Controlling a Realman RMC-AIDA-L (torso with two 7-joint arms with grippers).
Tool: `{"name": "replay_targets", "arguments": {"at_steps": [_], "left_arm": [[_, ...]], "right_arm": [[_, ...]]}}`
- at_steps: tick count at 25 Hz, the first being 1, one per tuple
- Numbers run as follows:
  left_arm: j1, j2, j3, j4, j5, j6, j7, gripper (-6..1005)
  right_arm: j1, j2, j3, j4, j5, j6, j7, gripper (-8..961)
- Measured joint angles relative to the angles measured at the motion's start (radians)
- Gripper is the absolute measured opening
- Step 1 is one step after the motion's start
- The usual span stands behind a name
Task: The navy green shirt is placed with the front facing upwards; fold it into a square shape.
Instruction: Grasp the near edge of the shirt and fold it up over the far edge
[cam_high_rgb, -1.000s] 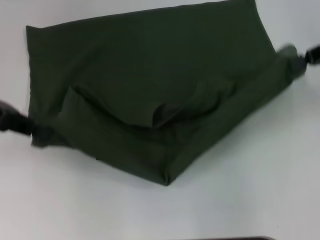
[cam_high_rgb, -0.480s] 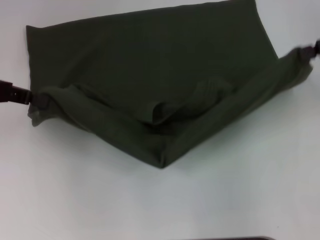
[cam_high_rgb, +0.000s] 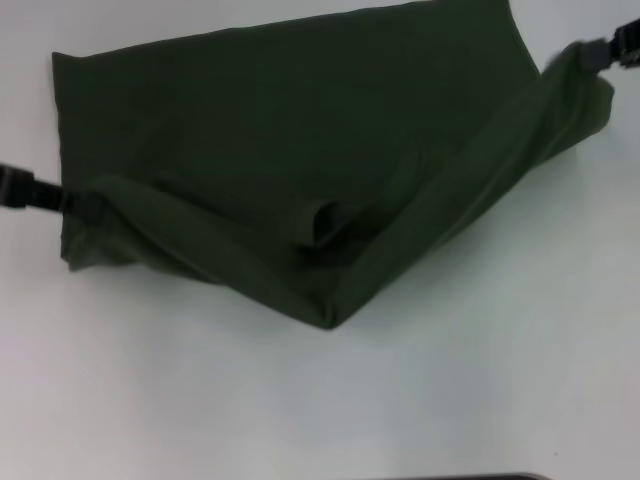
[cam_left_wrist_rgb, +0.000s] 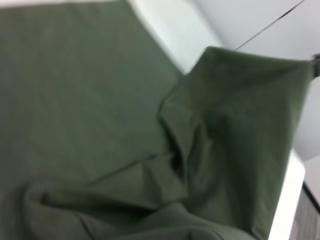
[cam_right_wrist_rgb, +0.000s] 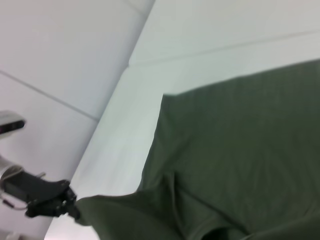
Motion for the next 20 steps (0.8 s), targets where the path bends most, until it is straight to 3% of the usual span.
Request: {"name": "replay_targets", "arguments": {"at_steps": [5, 6, 8, 14, 20], "left_arm": [[0.011, -0.009, 0.018, -0.009, -0.001, -0.010, -0.012, 40], [0.011, -0.008, 0.018, -0.009, -0.001, -0.011, -0.013, 40], [0.011, -0.008, 0.018, -0.010, -0.002, -0.014, -0.014, 39], [0.012, -0.007, 0.009, -0.011, -0.023, -0.006, -0.011, 39], [0.002, 0.018, -0.058, -0.014, -0.080, 0.051, -0.008, 39]], "right_arm": [[0.012, 0.007, -0.045, 0.007, 0.028, -0.023, -0.010, 27], [0.012, 0.020, -0.017, 0.001, 0.032, -0.010, -0.010, 27], [0.009, 0.023, 0.014, 0.000, 0.049, -0.002, -0.012, 27], [0.003, 0.015, 0.014, 0.022, 0.023, -0.008, -0.014, 28], [-0.002, 0.006, 0.027, 0.027, -0.016, 0.003, -0.018, 29]]}}
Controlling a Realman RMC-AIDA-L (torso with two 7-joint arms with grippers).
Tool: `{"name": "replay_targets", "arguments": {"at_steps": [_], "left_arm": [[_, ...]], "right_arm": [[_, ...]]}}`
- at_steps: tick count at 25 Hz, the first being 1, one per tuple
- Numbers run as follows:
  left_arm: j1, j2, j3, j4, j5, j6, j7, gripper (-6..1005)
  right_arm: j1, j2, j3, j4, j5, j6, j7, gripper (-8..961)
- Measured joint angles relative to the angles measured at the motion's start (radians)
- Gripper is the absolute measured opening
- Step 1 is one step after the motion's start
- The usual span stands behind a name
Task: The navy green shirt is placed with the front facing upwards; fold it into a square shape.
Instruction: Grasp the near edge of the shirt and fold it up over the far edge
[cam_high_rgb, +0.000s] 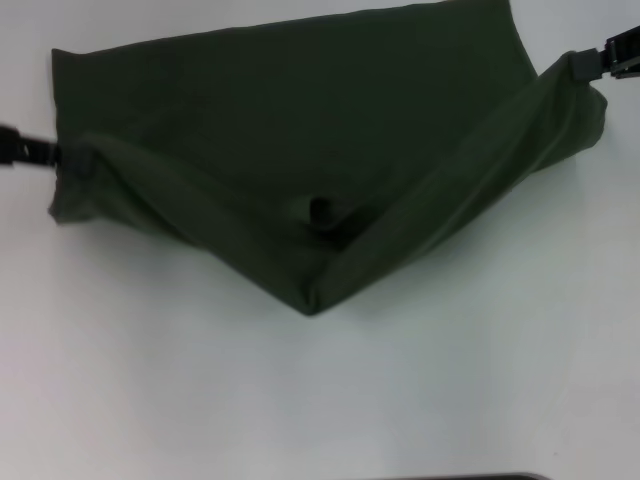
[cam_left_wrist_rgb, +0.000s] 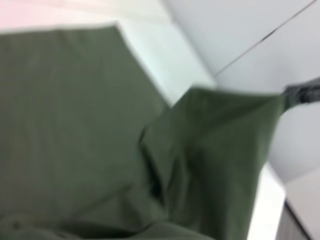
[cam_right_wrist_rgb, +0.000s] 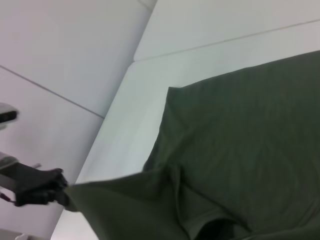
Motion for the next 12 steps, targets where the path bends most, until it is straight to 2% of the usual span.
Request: {"name": "replay_targets", "arguments": {"at_steps": [2, 4, 9, 12], "left_arm": [[-0.005, 0.016, -0.035, -0.001, -0.023, 0.012, -0.019, 40], [-0.005, 0.016, -0.031, -0.001, -0.024, 0.012, -0.025, 40], [0.007, 0.004, 0.020, -0.004, -0.021, 0.004, -0.038, 40], [0.009, 0.004, 0.022, -0.006, -0.022, 0.004, -0.038, 40]], "right_arm": [[-0.004, -0.008, 0.013, -0.002, 0.000, -0.004, 0.001, 29], [-0.006, -0.008, 0.014, -0.002, 0.001, -0.005, 0.001, 29], [-0.011, -0.008, 0.011, -0.002, 0.000, -0.013, -0.004, 27], [-0.013, -0.013, 0.068, -0.023, 0.057, -0.035, -0.006, 28]]}}
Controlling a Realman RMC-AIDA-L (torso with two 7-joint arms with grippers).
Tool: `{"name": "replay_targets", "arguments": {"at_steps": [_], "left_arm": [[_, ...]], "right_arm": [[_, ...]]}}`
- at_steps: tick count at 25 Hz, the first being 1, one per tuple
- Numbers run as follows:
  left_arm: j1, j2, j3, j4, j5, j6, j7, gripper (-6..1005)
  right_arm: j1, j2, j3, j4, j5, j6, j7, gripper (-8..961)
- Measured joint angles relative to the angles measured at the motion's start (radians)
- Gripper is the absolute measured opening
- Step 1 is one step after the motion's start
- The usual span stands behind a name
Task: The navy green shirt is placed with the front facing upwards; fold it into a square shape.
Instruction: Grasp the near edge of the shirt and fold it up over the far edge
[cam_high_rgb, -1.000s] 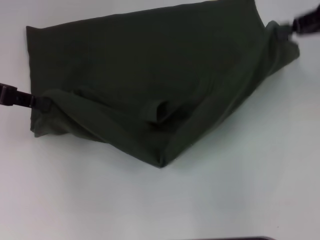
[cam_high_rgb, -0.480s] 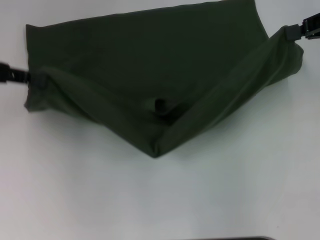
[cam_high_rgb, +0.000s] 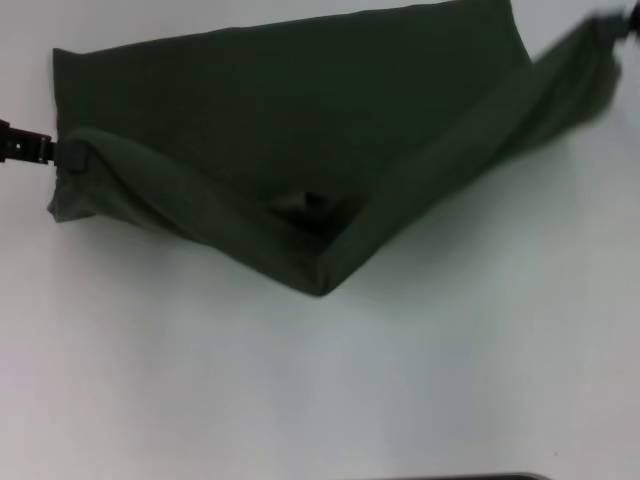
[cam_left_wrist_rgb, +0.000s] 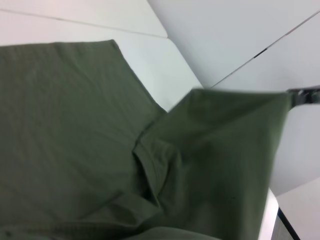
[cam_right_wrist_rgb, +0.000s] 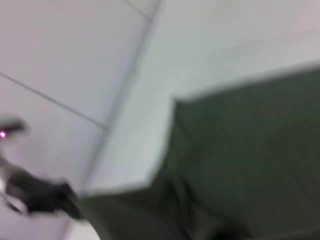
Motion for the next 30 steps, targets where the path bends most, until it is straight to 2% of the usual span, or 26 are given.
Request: {"name": "replay_targets", "arguments": {"at_steps": [2, 5, 13, 19, 22, 25, 27, 30], "left_arm": [[0.005, 0.000, -0.006, -0.013, -0.008, 0.007, 0.000, 39], [0.006, -0.002, 0.000, -0.013, -0.009, 0.005, 0.001, 39], [0.013, -0.011, 0.014, -0.016, -0.009, 0.004, 0.009, 39], [0.042, -0.011, 0.011, -0.026, -0.005, 0.018, 0.004, 39], [0.041, -0.004, 0.022, -0.034, 0.012, 0.027, -0.010, 39], [0.037, -0.001, 0.053, -0.041, 0.036, 0.038, -0.037, 39], [0.040, -0.004, 0.081, -0.039, 0.057, 0.041, -0.053, 39], [0.051, -0.012, 0.119, -0.036, 0.096, 0.043, -0.068, 39]], "right_arm": [[0.000, -0.011, 0.021, -0.013, 0.053, -0.019, 0.009, 29], [0.010, -0.020, -0.015, -0.009, 0.037, -0.022, 0.026, 28], [-0.010, 0.020, -0.057, 0.035, -0.101, 0.005, 0.017, 27], [-0.062, 0.051, -0.080, 0.008, -0.113, -0.053, 0.027, 27], [-0.073, 0.050, -0.147, 0.001, -0.121, -0.057, 0.055, 26], [-0.084, 0.051, -0.263, -0.003, -0.124, -0.059, 0.082, 26], [-0.092, 0.055, -0.330, 0.001, -0.127, -0.059, 0.104, 26], [-0.102, 0.064, -0.379, 0.007, -0.127, -0.059, 0.128, 26]]}}
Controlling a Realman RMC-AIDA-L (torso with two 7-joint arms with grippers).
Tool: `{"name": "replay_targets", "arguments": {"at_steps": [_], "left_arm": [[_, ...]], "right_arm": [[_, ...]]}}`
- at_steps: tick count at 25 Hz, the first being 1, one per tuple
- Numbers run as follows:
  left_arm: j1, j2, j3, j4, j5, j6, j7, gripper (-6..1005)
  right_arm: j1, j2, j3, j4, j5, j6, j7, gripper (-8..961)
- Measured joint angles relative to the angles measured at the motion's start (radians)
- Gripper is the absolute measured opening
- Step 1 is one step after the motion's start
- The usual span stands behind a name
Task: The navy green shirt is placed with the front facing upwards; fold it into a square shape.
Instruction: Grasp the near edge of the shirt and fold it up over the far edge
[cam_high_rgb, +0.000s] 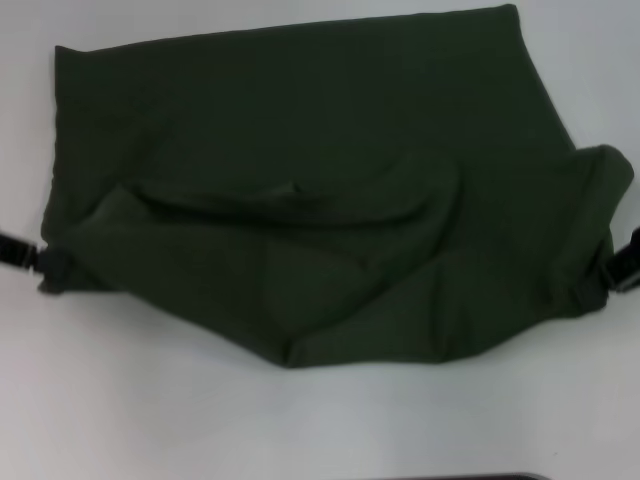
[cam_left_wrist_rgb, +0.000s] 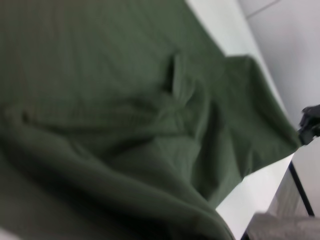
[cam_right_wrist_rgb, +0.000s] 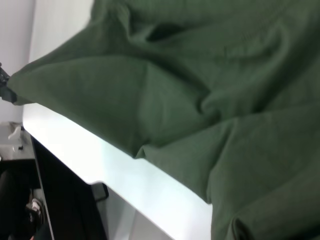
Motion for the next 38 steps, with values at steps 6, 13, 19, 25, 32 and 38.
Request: {"name": "replay_targets", "arguments": {"at_steps": [6, 13, 19, 25, 32, 38], "left_arm": [[0.011, -0.006, 0.050, 0.008, 0.077, 0.006, -0.041, 39], [0.000, 0.000, 0.073, 0.032, 0.089, 0.010, -0.038, 39], [-0.061, 0.011, -0.037, 0.023, 0.041, -0.021, -0.003, 40], [-0.110, 0.035, -0.140, 0.005, -0.028, -0.058, 0.000, 40], [-0.096, 0.039, -0.207, -0.022, -0.136, -0.092, 0.000, 40], [-0.081, 0.033, -0.189, -0.017, -0.136, -0.106, -0.005, 40]], "right_arm": [[-0.023, -0.006, -0.093, 0.005, 0.001, -0.002, 0.037, 28], [-0.016, -0.009, -0.088, 0.031, 0.010, 0.001, 0.016, 28], [0.076, -0.036, 0.100, 0.045, 0.016, 0.016, -0.052, 27], [0.160, -0.083, 0.221, 0.040, 0.020, 0.024, -0.072, 27], [0.160, -0.097, 0.278, 0.033, 0.021, 0.025, -0.075, 29], [0.146, -0.096, 0.275, 0.047, 0.012, 0.041, -0.084, 28]]}}
